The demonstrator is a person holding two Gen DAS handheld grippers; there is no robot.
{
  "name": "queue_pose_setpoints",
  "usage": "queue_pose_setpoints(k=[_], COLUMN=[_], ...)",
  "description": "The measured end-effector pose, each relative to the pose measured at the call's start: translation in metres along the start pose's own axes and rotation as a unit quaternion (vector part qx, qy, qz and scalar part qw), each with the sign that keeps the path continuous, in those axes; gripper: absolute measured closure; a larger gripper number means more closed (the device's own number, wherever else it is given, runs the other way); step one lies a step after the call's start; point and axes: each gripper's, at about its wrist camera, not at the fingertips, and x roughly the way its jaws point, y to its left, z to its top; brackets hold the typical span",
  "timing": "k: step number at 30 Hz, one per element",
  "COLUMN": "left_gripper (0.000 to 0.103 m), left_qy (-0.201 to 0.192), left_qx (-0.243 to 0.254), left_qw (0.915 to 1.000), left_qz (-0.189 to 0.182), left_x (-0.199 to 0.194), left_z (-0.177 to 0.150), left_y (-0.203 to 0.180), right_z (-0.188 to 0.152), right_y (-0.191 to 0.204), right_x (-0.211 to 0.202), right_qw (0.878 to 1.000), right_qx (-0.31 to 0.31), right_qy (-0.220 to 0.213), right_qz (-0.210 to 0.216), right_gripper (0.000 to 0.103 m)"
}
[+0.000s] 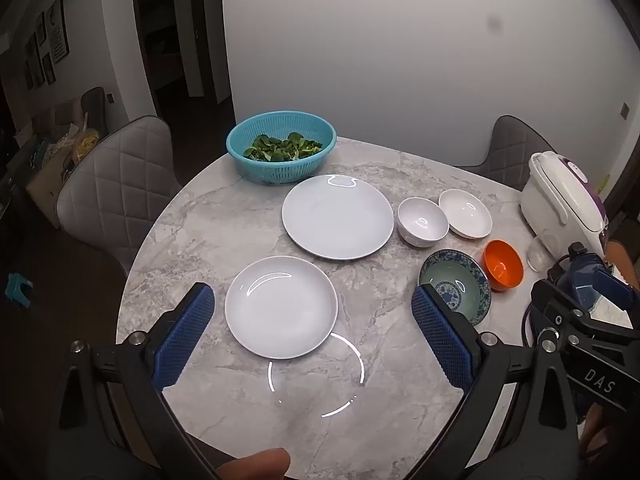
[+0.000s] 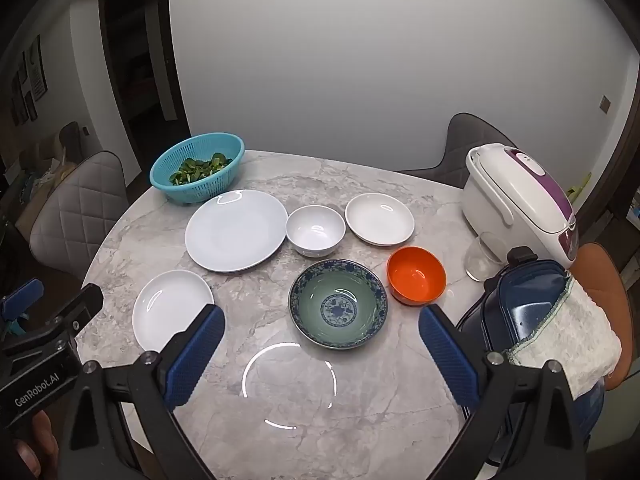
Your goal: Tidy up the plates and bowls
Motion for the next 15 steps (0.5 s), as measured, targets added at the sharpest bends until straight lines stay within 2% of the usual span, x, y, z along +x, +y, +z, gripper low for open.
queue_pose_setpoints(k=[15], left_gripper=[0.003], left_qy=[0.008], left_qx=[0.009], left_qw=[0.9999], left_qz=[0.008], left_x=[0.0005], left_z=[-0.0014], left_y=[0.0006], right_z=[-0.0013], right_y=[-0.0007], right_x=[0.0009], right_qw=[1.0], right_qx=[0.0], right_qy=[0.002], right_qz=[0.001], right_gripper=[0.003])
